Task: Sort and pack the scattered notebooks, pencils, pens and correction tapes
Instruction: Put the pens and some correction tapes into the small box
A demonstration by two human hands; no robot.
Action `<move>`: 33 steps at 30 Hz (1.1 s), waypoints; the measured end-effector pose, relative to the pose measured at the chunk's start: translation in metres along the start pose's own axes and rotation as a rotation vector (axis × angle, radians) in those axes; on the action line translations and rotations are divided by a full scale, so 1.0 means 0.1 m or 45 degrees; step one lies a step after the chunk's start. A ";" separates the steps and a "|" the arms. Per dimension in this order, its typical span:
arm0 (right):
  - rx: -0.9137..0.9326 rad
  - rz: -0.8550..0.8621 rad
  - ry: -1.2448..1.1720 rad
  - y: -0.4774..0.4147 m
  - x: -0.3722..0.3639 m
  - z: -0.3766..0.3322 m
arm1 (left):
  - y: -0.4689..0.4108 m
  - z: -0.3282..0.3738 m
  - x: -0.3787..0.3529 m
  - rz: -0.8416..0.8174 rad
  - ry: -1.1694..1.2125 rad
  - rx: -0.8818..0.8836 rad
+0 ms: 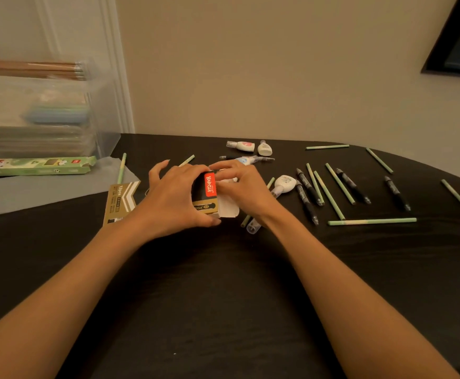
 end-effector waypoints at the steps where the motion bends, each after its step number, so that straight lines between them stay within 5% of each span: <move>1: -0.007 0.002 -0.006 0.00 -0.02 0.00 | 0.00 0.01 0.00 0.003 -0.001 -0.002; 6: -0.127 0.028 -0.151 0.03 0.06 -0.01 | -0.02 0.08 -0.04 0.042 -0.014 0.006; 9: -0.251 0.239 -0.292 0.05 0.28 0.01 | -0.07 0.15 -0.08 0.041 -0.027 0.028; 12: -0.437 0.570 0.178 0.14 0.55 0.19 | -0.13 0.23 -0.12 0.036 -0.070 0.049; 15: -0.630 0.442 0.789 0.30 0.77 0.39 | -0.18 0.34 -0.19 0.023 -0.139 0.057; 21: -0.836 0.264 0.971 0.36 0.86 0.53 | -0.27 0.54 -0.30 0.013 -0.202 0.021; 28: -0.728 0.472 0.492 0.31 0.94 0.52 | -0.30 0.53 -0.31 0.008 -0.217 0.037; 33: -0.620 0.545 -0.597 0.30 0.85 0.29 | -0.33 0.44 -0.25 -0.044 -0.180 0.059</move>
Point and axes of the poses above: each hand's wrist, its own y-axis away from the middle knuckle, its own x-axis out of the back of the hand, z = x × y, the point moved 1 cm from there along -y, towards the middle knuckle, and after that the axes turned 7 degrees about x, right-handed, at the moved point
